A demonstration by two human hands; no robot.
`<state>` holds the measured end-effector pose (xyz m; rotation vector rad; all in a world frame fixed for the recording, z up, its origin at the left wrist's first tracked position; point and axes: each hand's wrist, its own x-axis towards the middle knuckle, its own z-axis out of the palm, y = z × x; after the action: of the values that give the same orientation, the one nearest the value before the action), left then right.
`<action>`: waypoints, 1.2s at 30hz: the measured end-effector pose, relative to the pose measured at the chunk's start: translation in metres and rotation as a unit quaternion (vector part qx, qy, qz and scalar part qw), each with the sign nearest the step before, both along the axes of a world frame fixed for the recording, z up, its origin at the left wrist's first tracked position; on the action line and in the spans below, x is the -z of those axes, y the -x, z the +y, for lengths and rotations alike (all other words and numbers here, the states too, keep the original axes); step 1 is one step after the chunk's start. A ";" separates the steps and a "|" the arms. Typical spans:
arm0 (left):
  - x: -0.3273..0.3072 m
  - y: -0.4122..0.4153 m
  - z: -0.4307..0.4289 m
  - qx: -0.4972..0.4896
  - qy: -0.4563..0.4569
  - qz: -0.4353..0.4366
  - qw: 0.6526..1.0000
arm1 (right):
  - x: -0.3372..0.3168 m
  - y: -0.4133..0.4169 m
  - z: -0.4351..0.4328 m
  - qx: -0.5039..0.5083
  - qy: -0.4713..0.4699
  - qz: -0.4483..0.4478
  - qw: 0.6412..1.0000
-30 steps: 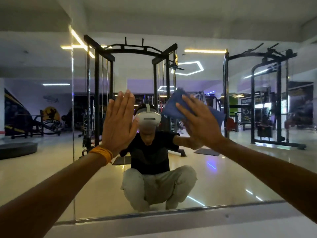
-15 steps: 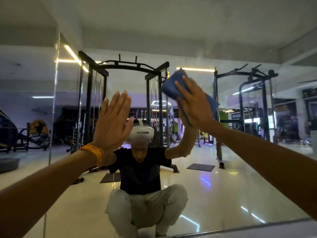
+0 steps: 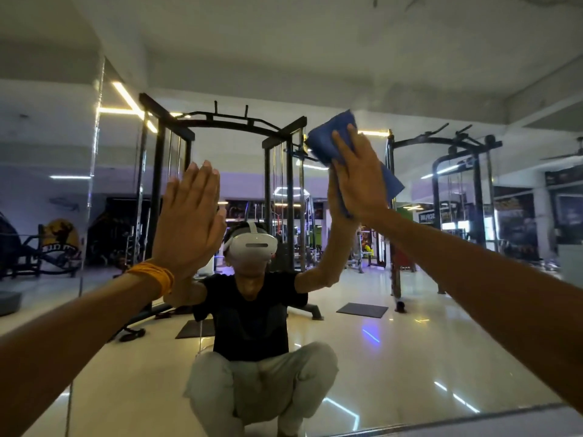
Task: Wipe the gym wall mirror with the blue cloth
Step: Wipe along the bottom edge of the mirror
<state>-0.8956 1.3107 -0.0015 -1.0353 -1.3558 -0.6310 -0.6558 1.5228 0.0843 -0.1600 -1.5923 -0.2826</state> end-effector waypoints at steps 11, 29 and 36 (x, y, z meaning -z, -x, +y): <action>-0.002 0.000 -0.007 0.016 0.018 0.002 1.000 | 0.075 0.006 -0.011 0.106 -0.211 -0.175 0.956; -0.034 0.053 -0.050 0.040 -0.004 -0.030 0.999 | -0.098 0.052 -0.066 0.044 0.092 -0.018 0.995; -0.036 0.062 -0.058 0.029 0.013 -0.035 0.999 | -0.016 0.090 -0.125 0.098 -0.161 -0.164 0.968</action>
<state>-0.9580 1.2528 0.0341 -1.0855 -1.4025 -0.7008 -0.7462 1.3980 0.1006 -0.0178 -1.8335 -0.7496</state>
